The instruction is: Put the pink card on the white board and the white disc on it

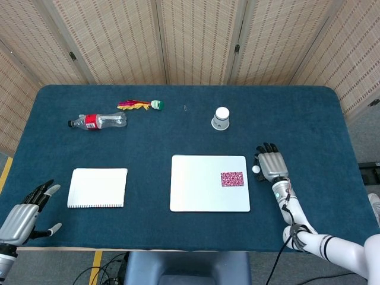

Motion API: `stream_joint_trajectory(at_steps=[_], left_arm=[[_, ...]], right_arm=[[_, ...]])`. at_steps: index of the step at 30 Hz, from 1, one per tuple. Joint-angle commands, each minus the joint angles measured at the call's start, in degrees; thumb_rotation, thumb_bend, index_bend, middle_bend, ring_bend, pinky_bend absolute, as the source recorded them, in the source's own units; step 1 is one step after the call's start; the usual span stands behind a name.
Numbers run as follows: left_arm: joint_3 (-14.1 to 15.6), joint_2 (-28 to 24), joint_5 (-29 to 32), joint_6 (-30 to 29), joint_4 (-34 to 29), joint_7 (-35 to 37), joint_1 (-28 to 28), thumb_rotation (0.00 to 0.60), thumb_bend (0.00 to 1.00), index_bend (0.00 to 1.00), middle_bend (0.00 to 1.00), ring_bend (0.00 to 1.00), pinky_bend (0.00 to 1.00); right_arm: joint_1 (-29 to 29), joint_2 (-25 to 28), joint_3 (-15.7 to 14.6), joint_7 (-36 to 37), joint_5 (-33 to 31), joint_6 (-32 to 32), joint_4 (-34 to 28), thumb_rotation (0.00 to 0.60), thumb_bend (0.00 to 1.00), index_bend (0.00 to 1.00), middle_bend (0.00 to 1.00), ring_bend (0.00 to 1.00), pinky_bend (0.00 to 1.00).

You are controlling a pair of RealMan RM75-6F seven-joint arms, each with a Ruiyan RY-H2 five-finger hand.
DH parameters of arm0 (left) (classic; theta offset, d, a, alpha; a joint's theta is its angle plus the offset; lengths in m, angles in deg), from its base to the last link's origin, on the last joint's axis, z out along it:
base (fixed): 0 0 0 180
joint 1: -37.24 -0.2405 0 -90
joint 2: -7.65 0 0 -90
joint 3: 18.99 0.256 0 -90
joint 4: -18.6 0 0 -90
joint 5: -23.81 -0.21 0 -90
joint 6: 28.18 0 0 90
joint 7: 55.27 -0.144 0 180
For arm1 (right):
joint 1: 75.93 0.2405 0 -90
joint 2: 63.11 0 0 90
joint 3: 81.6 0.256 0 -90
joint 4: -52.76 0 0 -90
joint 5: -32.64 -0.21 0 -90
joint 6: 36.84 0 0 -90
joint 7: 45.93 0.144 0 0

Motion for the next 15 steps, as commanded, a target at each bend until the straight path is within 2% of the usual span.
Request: stream_joint_trajectory(at_steps=[1,6,15], left_arm=[[0.03,-0.15,0.21,0.03,-0.16,0.23,-0.07,0.6,0.25,0.1,0.04,0.03,0.18],[-0.04,-0.61,0.4,-0.51,-0.31,0.9,-0.37,0.6,0.25,0.1,0.04,0.03,0.18],[0.12,-1.38,-0.59,-1.58,0.23,3.65,-0.66,0.6,0.25,0.1,0.04,0.03,0.18]], right_arm=[[-0.07,2.16,0.04,-2.47,0.36,-2.24,-5.2,0.6,0.27,0.53,0.17,0.0,0.0],[1.45,0.06,-0.72,-5.81,-0.49,-2.2,-6.51,0.6,0.26,0.53,0.17,0.0,0.0],[4.06,-5.48,-1.07,-9.46,-2.37,-1.99,-3.13,0.6,0.26,0.53,0.17,0.0,0.0]])
